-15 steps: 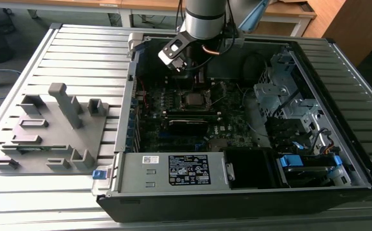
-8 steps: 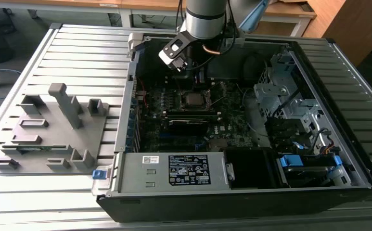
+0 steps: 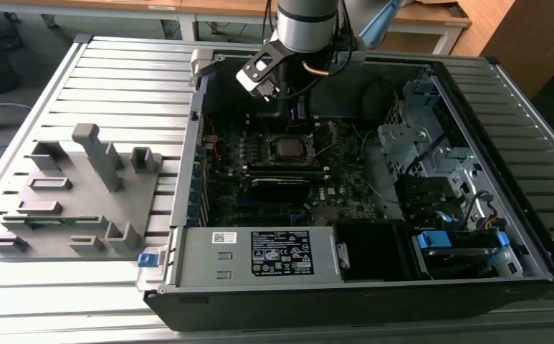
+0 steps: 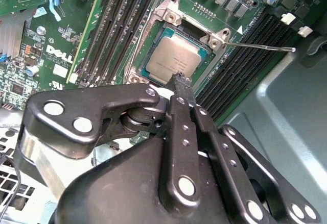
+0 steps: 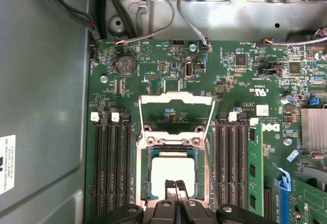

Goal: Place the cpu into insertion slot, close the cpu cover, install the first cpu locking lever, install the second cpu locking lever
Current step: 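Close the cpu cover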

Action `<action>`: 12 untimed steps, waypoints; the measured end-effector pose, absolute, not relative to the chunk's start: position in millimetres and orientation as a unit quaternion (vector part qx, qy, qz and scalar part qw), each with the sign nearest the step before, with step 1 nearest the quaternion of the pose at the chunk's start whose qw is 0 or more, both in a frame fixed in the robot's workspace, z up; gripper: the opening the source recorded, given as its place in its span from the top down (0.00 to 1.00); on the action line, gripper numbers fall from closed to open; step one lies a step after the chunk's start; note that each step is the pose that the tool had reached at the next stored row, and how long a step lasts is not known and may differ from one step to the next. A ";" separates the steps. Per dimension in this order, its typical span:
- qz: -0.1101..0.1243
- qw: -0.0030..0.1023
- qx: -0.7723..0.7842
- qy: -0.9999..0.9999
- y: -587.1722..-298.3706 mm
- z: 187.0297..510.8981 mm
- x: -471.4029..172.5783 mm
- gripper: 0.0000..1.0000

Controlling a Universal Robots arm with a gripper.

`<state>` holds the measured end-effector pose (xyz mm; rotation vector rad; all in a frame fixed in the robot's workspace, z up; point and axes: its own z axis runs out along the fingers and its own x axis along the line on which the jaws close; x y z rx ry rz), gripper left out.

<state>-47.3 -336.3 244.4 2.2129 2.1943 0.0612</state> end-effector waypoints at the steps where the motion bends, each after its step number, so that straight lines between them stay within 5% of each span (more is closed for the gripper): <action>1: 0.020 0.012 0.710 0.704 -336.3 245.0 -47.3 0.89; 12: 0.020 0.012 0.710 0.704 -336.4 248.1 -47.4 0.89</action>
